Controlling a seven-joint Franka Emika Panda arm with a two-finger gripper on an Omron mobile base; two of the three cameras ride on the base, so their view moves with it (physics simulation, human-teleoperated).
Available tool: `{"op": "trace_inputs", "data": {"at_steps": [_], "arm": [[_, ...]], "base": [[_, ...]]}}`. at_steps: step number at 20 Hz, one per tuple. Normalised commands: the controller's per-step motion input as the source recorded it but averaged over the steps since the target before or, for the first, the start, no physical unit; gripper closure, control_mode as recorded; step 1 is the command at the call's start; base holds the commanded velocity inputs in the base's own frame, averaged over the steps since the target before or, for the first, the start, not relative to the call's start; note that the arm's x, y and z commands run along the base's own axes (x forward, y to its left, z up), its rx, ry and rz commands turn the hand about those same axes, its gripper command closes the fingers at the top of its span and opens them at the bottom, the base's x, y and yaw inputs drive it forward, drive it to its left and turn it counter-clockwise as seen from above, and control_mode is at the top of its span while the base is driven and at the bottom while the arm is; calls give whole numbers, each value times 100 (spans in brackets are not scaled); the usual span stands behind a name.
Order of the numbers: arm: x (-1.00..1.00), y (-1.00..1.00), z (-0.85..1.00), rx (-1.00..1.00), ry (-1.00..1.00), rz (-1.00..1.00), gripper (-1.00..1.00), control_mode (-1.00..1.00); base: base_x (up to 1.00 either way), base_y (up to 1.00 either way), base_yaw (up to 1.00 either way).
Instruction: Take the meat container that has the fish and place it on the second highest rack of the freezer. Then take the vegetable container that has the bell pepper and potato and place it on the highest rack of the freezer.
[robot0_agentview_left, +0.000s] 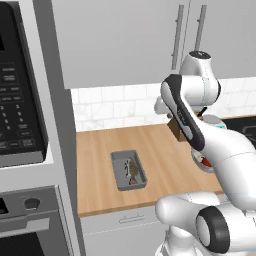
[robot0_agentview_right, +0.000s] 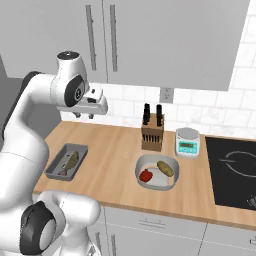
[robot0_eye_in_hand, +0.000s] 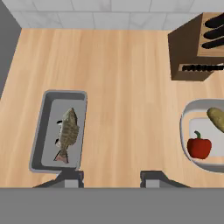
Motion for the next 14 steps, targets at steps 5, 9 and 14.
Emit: {"op": "trace_inputs", "data": {"at_steps": [5,9,14], "arm": [[-31,-21,-3,0,-3,-5,-100,-100],[-28,-83,-21,0,0,-21,-100,-100],[-14,-97,-36,3,1,-31,-100,-100]], "base": [[0,0,0],[0,0,0],[0,0,0]]}}
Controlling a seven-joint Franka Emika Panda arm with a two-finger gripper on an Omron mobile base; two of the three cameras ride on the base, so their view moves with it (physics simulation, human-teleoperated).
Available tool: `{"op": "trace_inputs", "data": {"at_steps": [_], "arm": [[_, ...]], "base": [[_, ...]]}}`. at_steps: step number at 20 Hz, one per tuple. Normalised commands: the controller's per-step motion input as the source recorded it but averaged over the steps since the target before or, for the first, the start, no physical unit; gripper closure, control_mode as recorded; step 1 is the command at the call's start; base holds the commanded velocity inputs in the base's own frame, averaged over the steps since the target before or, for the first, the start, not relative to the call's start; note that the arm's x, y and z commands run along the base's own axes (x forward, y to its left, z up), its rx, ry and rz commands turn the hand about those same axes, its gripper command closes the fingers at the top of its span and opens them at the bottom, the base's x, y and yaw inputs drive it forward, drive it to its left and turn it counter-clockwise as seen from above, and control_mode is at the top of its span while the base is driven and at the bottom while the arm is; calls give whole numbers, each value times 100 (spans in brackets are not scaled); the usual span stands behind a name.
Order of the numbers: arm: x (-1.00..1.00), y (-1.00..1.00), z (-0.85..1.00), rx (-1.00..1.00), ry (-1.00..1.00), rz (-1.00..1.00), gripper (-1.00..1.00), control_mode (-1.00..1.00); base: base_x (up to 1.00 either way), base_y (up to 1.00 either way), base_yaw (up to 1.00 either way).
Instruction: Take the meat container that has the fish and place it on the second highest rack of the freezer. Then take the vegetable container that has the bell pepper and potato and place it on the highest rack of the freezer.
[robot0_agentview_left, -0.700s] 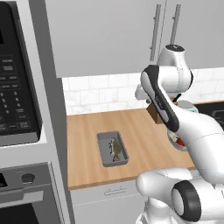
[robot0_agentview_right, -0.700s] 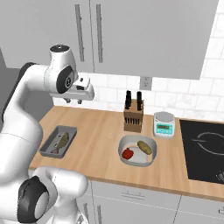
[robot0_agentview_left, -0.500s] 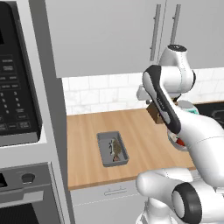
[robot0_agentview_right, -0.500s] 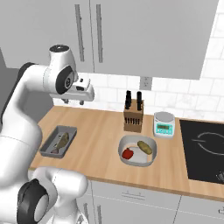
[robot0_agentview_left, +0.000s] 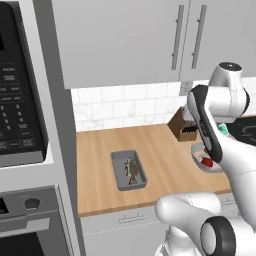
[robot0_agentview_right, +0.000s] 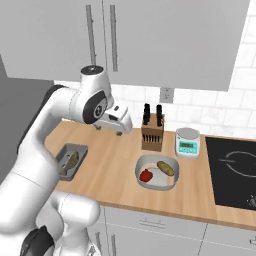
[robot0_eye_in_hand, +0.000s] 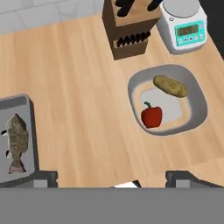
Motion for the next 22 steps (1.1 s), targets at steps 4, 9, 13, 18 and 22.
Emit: {"op": "trace_inputs", "data": {"at_steps": [4,9,13,18,22], "arm": [[-1,-98,-45,4,6,-38,-100,-100],[0,-97,-48,4,8,-37,-100,-100],[0,-94,-49,4,4,-35,-100,-100],[-15,-62,-57,8,0,-28,-100,-100],[-2,-26,-56,9,0,-20,-100,-100]], "base": [[0,0,0],[0,0,0],[0,0,0],[0,0,0],[0,0,0]]}}
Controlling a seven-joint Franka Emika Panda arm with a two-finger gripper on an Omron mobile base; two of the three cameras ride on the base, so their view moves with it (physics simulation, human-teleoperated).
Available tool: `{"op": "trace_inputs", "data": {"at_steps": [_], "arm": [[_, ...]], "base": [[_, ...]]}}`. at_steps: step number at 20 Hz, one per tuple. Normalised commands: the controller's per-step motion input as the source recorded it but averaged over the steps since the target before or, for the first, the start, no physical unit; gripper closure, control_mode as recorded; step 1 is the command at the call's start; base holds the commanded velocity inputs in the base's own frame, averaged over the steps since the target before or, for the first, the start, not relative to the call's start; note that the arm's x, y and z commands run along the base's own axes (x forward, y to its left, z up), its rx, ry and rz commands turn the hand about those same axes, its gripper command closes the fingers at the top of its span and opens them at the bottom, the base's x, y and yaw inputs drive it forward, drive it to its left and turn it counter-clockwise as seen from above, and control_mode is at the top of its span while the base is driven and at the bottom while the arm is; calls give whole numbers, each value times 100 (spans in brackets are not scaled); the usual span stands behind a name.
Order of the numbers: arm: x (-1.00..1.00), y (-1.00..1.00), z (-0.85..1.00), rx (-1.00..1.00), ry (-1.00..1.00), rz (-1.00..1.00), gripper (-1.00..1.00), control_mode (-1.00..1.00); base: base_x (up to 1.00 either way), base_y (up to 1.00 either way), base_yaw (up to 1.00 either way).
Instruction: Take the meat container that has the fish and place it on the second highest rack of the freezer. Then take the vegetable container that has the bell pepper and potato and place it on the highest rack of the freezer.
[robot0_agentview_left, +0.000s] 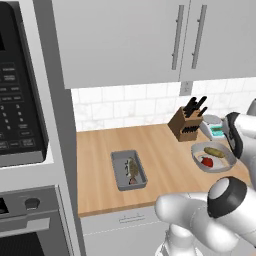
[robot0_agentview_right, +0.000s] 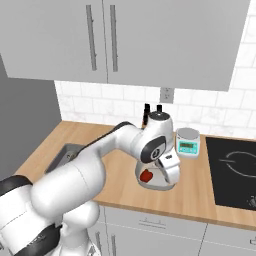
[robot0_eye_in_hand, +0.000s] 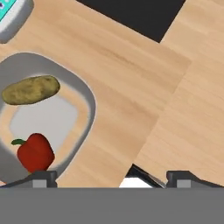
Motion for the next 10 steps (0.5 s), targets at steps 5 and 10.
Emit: {"op": "trace_inputs", "data": {"at_steps": [5,10], "arm": [[0,-5,-52,8,0,-17,-100,-100],[1,0,-45,5,0,-14,-100,-100]], "base": [[0,0,0],[0,0,0]]}}
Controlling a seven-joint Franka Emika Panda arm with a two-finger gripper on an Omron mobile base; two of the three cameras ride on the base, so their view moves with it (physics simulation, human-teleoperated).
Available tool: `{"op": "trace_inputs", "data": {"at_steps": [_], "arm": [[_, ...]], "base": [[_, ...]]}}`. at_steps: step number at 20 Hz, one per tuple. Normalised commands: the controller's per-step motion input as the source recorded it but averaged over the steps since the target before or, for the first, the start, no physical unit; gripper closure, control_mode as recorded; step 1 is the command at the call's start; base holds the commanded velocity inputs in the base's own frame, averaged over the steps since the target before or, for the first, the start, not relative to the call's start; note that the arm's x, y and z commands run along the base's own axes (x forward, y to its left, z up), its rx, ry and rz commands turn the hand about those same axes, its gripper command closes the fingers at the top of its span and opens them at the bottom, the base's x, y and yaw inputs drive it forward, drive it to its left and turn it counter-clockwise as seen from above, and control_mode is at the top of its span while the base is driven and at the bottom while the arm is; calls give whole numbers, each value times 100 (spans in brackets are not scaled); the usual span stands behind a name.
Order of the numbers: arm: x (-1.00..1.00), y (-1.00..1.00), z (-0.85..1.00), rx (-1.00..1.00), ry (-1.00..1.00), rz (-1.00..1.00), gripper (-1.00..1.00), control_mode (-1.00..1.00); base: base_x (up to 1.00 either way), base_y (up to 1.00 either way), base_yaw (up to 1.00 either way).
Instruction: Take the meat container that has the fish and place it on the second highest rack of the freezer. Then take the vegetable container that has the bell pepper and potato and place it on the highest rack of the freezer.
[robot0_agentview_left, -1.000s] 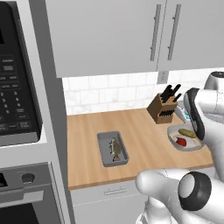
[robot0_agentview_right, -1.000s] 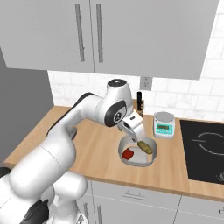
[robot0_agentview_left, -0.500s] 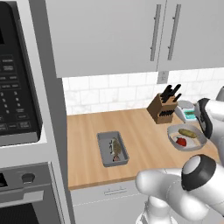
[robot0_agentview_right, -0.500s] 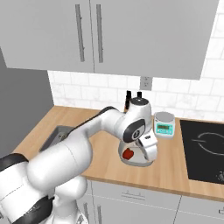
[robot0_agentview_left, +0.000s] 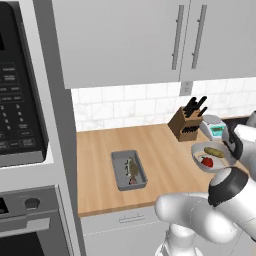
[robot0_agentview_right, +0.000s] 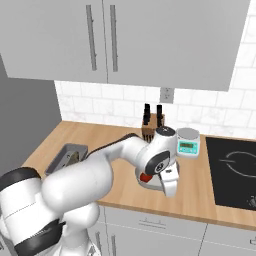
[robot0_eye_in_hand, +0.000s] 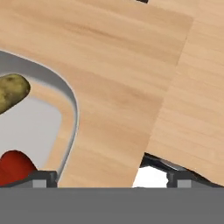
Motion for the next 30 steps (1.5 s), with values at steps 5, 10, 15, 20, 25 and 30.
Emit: {"op": "trace_inputs", "data": {"at_steps": [5,10,15,20,25,30], "arm": [[9,2,-39,4,0,-9,-100,-100],[44,3,-21,4,1,-4,-100,-100],[42,0,-12,3,0,-2,-100,-100],[2,0,-31,1,0,-3,-100,-100],[1,0,-34,0,0,-2,-100,-100],[11,0,-27,1,0,-1,-100,-100]], "base": [[0,0,0],[0,0,0],[0,0,0],[0,0,0],[0,0,0],[0,0,0]]}}
